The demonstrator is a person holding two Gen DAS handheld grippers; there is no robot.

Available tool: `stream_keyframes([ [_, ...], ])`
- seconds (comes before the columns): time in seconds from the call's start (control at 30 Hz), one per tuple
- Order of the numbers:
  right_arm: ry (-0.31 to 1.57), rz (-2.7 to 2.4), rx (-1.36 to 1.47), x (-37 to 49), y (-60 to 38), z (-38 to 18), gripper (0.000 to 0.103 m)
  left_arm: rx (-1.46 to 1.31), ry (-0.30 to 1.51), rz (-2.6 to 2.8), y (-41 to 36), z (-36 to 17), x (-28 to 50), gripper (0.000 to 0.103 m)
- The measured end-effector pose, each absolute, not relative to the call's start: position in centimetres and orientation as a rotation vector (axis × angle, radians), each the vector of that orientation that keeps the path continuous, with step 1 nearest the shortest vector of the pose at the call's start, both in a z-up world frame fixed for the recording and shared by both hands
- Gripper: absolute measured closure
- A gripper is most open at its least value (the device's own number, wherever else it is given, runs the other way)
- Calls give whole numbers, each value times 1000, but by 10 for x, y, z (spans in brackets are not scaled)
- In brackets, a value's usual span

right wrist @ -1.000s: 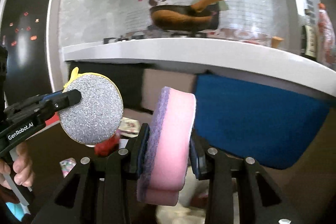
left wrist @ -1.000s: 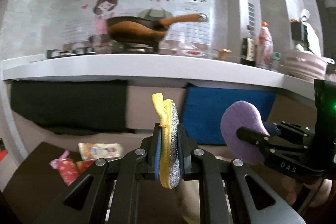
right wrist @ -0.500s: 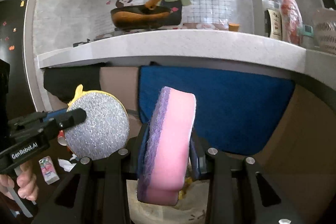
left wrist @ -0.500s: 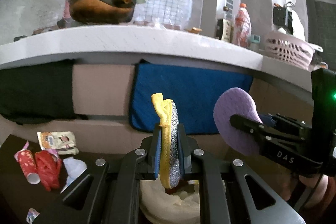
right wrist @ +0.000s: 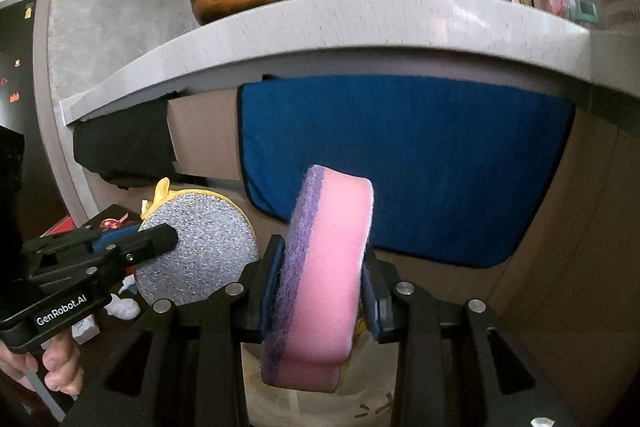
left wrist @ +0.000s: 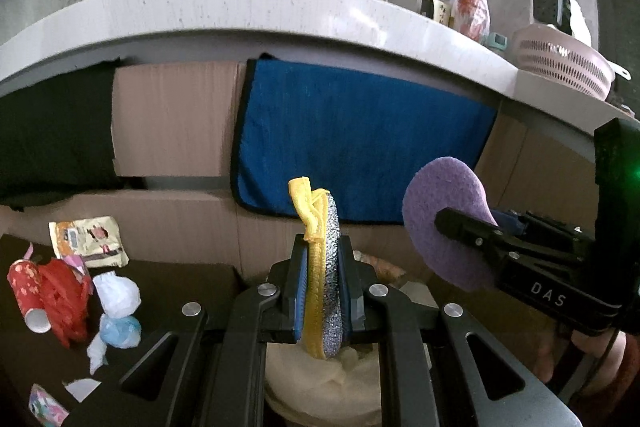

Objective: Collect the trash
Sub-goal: 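Carry both sponges over the bin and open both tools to drop them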

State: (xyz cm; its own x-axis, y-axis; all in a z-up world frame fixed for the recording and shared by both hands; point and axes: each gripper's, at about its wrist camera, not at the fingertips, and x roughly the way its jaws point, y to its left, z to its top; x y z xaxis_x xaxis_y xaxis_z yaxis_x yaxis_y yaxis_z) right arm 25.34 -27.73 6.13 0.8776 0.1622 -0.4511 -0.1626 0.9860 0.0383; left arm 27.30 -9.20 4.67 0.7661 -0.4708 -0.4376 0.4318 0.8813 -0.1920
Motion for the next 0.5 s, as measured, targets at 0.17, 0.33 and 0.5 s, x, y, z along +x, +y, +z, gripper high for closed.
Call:
stream_keyframes([
  [0.17, 493, 162, 9, 259, -281, 51, 71, -87, 528, -500, -95, 37, 279, 89],
  [0.33, 515, 151, 18, 264, -283, 41, 70, -101, 562, -507, -97, 27, 287, 89],
  [0.5, 544, 157, 66, 273, -290, 28, 61, -146, 634, -599, -93, 15, 304, 68],
])
